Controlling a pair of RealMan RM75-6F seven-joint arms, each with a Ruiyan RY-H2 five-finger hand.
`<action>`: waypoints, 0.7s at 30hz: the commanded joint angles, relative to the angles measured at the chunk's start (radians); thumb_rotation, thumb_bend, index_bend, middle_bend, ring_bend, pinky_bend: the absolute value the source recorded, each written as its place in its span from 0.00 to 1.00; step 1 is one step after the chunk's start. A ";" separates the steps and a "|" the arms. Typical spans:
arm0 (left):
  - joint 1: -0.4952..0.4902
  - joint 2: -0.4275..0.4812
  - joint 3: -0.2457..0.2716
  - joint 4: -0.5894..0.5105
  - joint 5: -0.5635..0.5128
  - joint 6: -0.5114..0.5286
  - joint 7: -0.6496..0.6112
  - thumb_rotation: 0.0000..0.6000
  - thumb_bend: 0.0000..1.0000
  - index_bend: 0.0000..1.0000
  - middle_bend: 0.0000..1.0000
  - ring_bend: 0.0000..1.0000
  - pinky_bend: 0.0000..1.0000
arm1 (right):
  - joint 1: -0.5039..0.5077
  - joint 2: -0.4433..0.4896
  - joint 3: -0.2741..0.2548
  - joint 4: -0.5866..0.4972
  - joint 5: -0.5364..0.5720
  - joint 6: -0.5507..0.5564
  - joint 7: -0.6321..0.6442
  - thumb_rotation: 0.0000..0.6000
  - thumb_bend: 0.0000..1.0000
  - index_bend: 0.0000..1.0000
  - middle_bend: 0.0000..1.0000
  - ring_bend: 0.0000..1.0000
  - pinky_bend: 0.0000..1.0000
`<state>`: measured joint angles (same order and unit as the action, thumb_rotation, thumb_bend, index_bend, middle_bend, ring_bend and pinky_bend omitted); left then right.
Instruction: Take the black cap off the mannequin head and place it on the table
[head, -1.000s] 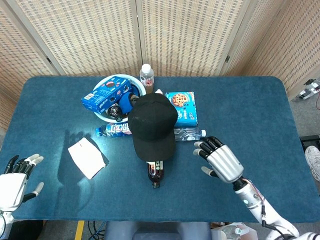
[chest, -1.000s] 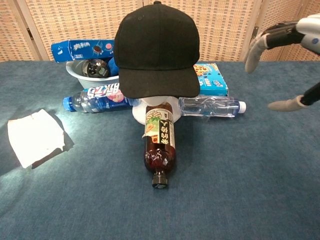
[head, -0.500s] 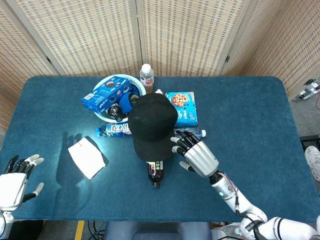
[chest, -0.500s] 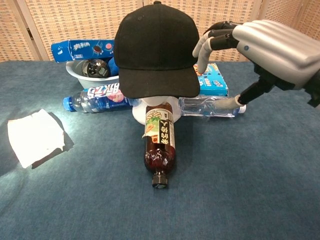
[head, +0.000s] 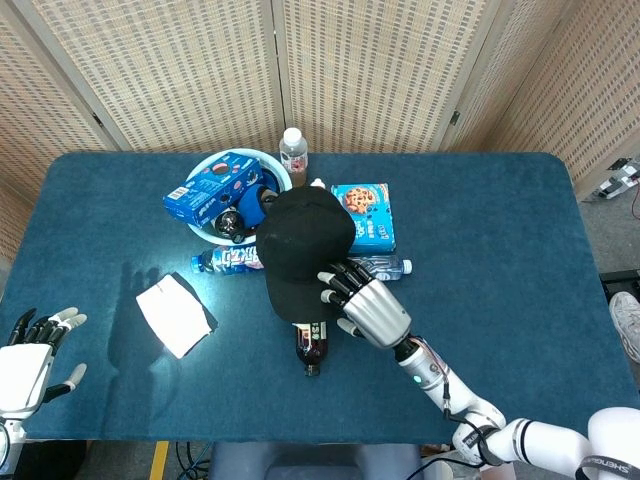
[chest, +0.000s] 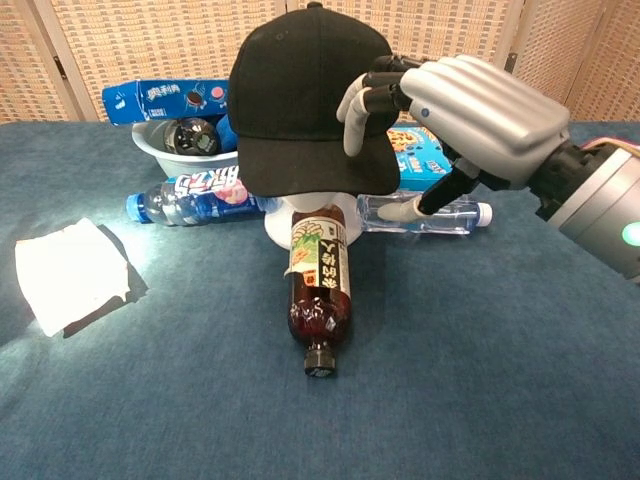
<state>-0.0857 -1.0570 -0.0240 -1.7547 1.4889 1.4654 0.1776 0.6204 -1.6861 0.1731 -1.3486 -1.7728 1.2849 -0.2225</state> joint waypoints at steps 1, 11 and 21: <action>-0.001 0.000 -0.001 0.002 -0.001 -0.002 -0.004 1.00 0.24 0.24 0.18 0.17 0.03 | 0.018 -0.026 0.005 0.033 -0.005 0.015 0.012 1.00 0.03 0.46 0.27 0.12 0.23; -0.006 0.004 0.000 0.004 0.000 -0.008 -0.016 1.00 0.24 0.24 0.18 0.17 0.03 | 0.066 -0.090 0.017 0.127 -0.015 0.068 0.064 1.00 0.17 0.47 0.27 0.12 0.23; -0.011 0.003 -0.001 0.012 -0.008 -0.020 -0.025 1.00 0.24 0.24 0.18 0.17 0.03 | 0.094 -0.111 0.023 0.175 -0.012 0.110 0.100 1.00 0.43 0.52 0.31 0.13 0.23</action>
<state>-0.0969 -1.0541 -0.0253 -1.7434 1.4815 1.4455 0.1523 0.7120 -1.7945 0.1944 -1.1763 -1.7848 1.3920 -0.1255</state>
